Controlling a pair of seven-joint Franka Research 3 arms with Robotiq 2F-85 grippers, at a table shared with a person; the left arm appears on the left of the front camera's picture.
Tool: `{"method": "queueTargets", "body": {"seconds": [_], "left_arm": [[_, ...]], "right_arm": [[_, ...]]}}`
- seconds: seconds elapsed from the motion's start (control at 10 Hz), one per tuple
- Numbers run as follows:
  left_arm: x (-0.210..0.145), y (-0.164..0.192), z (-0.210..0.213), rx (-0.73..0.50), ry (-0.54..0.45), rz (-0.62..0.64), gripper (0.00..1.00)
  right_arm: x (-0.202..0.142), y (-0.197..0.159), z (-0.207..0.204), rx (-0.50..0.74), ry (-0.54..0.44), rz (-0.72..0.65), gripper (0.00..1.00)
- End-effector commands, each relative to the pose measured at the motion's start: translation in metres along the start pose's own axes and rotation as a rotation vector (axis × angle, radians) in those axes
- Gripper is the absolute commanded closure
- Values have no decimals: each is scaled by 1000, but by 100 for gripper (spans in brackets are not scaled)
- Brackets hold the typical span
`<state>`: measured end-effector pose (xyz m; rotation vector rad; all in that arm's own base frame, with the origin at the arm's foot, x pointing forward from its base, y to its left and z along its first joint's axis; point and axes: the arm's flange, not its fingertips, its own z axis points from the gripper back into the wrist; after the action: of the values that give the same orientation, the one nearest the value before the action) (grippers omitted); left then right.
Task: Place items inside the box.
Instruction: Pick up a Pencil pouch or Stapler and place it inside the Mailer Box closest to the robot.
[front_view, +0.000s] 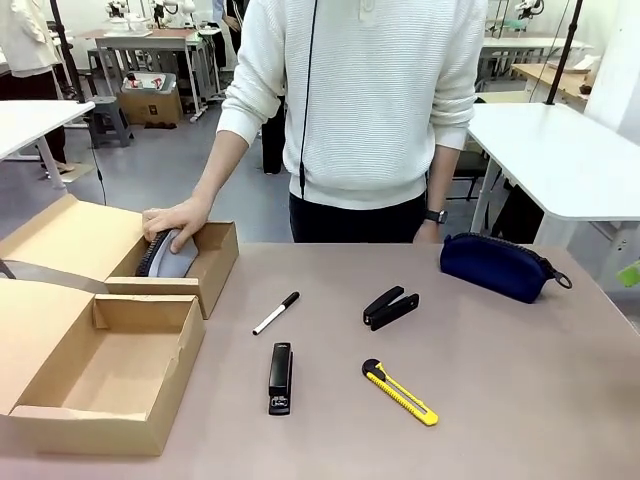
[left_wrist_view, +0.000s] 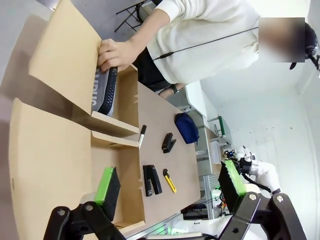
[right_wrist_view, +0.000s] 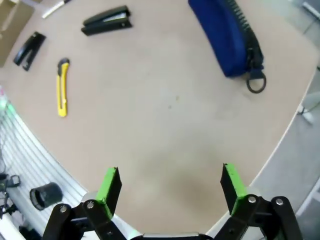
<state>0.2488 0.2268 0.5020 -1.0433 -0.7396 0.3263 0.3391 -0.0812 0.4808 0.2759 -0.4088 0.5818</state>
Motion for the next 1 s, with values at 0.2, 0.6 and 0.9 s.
{"method": "queueTargets", "body": {"seconds": [0.2,0.6,0.9], "left_arm": [[1,1,0,-26,-13,-23,0],[1,1,0,-26,-13,-23,0],[1,1,0,-26,-13,-23,0]], "right_arm": [[73,-39,-34,-106,60,270,0],[152,-88,-102,-45,128,374,0],[182,-116,-157,4,151,411,0]]}}
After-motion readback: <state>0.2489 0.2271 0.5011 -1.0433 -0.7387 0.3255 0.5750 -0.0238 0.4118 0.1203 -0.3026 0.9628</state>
